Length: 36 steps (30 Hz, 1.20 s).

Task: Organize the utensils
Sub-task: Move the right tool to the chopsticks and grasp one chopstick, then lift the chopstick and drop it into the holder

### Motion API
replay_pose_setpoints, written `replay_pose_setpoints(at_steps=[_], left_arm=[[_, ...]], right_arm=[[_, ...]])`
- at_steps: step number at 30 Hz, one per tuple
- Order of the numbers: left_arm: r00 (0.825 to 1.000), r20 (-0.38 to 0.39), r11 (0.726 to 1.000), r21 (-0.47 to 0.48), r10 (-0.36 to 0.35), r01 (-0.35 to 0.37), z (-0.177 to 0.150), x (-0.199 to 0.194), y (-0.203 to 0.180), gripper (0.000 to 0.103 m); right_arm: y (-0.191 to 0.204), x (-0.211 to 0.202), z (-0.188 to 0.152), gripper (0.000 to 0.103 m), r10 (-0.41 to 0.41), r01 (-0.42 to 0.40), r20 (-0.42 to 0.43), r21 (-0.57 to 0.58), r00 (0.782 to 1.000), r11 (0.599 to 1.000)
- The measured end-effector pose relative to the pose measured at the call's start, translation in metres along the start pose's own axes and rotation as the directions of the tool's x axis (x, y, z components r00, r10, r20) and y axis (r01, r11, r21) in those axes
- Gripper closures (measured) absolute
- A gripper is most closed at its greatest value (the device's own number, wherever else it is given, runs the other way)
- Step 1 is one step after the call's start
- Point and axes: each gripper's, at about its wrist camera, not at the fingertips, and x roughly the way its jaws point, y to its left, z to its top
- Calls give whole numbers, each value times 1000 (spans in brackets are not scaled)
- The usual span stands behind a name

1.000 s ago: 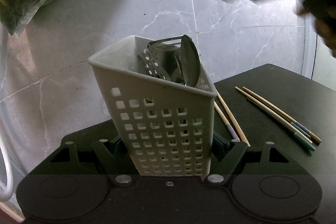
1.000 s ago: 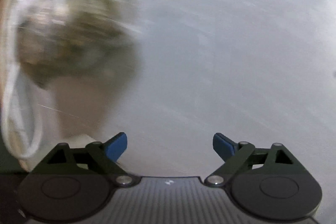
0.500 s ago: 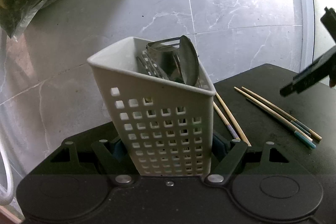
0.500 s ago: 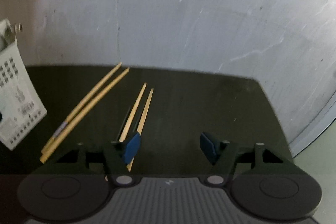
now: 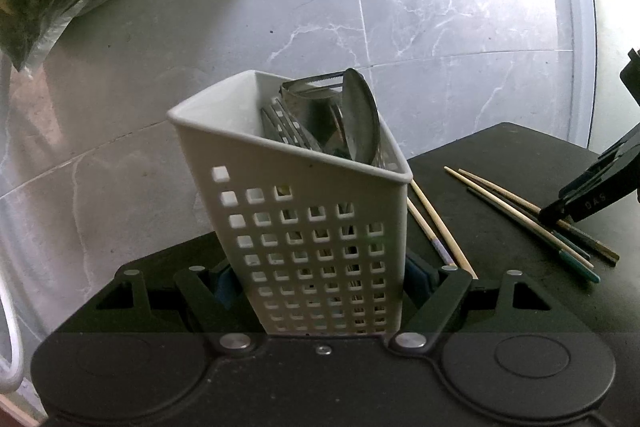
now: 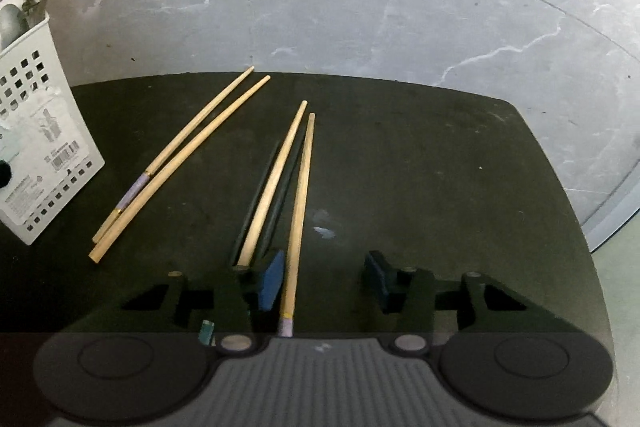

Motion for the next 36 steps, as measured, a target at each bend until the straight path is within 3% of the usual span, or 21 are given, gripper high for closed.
replay_pose_setpoints(at_steps=[9,14,22,28,33,36], left_arm=[[1000,-1,1000,1,-2,2,1,0,0,23],[1000,-2,1000,1,-1,1,1,0,0,23],[1000,-1,1000,-2,0,0,1,0,1,23],[1000,0,1000,-1,-2,2,0,0,1,23],[1000,2,1000,-2,-3,3,0,0,1,23],[1000,3,1000,-3,-2,2,0,0,1,23]], right_arm=[[5,-3,5,60,18,-18,13,42,1000,999],[6,1,3,69,23,-23,-10,72,1000,997],[10,-5,9,66,53,-54,14,120,998,991],[13,2,11,67,28,-29,6,127,1000,992],[18,7,12,60,21,-19,-24,82,999,996],[24,11,20,68,-28,29,-30,41,999,999]])
